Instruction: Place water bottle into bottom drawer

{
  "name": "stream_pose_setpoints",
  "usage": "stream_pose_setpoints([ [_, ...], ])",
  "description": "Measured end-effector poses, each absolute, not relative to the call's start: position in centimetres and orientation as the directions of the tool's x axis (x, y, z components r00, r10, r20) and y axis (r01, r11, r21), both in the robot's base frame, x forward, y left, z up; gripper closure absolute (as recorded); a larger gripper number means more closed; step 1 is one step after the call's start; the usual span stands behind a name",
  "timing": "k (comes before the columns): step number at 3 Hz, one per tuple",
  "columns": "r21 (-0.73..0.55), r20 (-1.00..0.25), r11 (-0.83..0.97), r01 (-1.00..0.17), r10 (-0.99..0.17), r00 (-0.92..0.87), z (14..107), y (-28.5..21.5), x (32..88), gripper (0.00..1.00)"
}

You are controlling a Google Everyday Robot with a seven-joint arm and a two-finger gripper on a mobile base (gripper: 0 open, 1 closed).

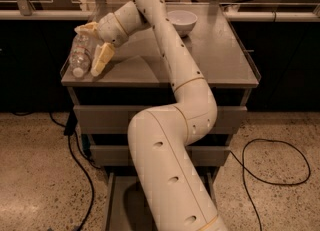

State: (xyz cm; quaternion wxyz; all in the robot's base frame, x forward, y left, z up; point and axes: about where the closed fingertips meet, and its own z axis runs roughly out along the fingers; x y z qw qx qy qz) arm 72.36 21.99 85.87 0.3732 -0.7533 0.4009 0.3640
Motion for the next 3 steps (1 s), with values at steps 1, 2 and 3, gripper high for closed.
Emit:
stream_pose_setpoints([
  [1, -0.278, -0.836, -0.451, -0.848, -0.322, 0.445, 86.2, 24.2, 71.1, 0.0],
  [2, -0.285, -0.821, -0.529, -0.799, -0.296, 0.489, 85.8, 26.0, 69.2, 0.0],
  [3, -0.287, -0.819, -0.539, -0.792, -0.291, 0.495, 85.7, 26.2, 69.1, 0.22],
])
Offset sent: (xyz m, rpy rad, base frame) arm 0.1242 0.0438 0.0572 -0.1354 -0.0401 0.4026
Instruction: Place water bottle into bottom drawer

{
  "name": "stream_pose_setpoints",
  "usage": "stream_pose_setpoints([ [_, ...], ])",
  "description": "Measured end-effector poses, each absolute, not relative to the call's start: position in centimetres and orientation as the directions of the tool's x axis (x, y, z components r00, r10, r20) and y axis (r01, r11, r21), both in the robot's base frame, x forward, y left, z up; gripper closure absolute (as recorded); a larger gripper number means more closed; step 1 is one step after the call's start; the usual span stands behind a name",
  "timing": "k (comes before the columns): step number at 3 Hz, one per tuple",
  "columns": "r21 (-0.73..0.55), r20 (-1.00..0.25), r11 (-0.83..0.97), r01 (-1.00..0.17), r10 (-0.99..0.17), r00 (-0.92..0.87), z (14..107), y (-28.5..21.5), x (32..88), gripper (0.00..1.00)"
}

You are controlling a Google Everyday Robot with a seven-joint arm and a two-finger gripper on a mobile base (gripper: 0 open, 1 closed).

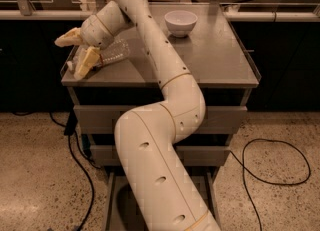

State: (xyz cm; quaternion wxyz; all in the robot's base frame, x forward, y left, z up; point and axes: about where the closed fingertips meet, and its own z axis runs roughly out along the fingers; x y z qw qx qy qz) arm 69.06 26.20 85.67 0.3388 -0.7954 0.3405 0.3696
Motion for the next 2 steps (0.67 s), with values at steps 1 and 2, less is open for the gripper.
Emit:
stream_pose_setpoints([
  [1, -0.287, -0.819, -0.539, -0.792, -0.291, 0.495, 85.67, 26.2, 69.06, 0.23],
  [2, -0.309, -0.821, -0.51, -0.803, -0.283, 0.496, 85.92, 26.77, 69.81, 0.02],
])
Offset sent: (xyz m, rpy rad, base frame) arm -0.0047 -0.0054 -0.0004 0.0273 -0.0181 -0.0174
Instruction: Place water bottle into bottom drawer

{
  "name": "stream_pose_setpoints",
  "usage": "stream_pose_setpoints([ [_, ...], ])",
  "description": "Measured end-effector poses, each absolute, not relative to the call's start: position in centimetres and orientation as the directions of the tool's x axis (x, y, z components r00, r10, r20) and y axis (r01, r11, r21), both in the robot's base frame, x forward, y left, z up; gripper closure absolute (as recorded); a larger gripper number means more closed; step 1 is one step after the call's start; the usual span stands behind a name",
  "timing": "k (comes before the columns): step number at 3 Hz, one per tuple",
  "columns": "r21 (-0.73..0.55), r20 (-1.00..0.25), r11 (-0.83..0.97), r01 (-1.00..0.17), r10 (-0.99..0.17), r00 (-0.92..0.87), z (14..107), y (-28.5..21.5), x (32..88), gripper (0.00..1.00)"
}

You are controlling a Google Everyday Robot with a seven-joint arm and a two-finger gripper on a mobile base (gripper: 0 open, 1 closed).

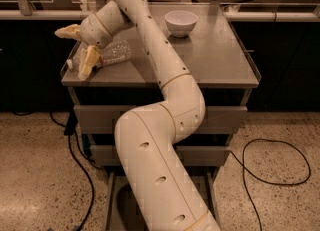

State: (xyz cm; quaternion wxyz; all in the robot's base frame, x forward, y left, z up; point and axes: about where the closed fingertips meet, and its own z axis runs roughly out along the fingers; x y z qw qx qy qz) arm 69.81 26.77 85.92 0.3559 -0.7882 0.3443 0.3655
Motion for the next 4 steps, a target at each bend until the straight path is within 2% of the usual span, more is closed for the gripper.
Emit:
stream_pose_setpoints([
  [1, -0.272, -0.801, -0.48, -0.834, -0.367, 0.472, 86.6, 26.1, 70.3, 0.0],
  [2, -0.142, -0.728, -0.451, -0.881, -0.556, 0.401, 87.0, 25.4, 69.4, 0.0],
  [3, -0.014, -0.629, -0.355, -0.935, -0.724, 0.284, 87.2, 25.8, 68.5, 0.0],
  [4, 0.098, -0.542, -0.207, -0.973, -0.831, 0.122, 87.2, 25.6, 67.9, 0.0],
])
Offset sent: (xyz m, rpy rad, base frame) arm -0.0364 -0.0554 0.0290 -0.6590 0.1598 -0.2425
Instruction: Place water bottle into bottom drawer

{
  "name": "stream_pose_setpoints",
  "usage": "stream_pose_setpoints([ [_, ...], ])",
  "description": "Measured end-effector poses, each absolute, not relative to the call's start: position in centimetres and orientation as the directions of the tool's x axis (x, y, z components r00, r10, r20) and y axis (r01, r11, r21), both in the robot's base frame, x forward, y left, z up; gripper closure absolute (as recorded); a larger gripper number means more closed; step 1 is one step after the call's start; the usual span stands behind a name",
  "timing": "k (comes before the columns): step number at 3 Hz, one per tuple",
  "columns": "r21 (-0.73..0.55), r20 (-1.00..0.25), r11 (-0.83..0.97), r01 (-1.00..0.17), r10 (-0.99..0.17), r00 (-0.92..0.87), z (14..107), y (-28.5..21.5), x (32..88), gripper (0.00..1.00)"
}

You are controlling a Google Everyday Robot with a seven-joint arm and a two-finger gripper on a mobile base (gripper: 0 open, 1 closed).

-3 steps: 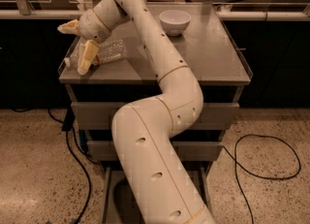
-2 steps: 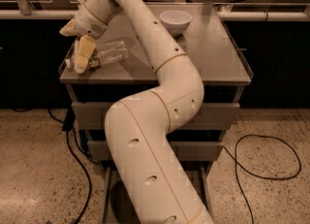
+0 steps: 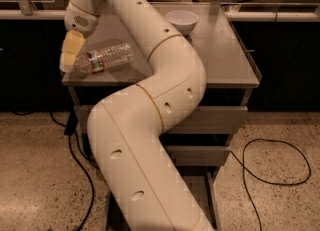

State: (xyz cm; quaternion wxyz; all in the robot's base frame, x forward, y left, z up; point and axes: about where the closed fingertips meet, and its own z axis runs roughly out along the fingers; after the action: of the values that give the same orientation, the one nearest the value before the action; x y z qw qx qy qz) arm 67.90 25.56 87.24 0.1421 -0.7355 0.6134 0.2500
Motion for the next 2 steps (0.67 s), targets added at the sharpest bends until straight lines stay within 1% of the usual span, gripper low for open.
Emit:
stream_pose_setpoints([
  [1, 0.136, -0.494, -0.099, -0.986, -0.87, 0.019, 88.9, 22.8, 67.4, 0.0],
  [2, 0.101, -0.462, -0.005, -0.995, -0.886, -0.042, 93.1, 18.2, 65.9, 0.0],
])
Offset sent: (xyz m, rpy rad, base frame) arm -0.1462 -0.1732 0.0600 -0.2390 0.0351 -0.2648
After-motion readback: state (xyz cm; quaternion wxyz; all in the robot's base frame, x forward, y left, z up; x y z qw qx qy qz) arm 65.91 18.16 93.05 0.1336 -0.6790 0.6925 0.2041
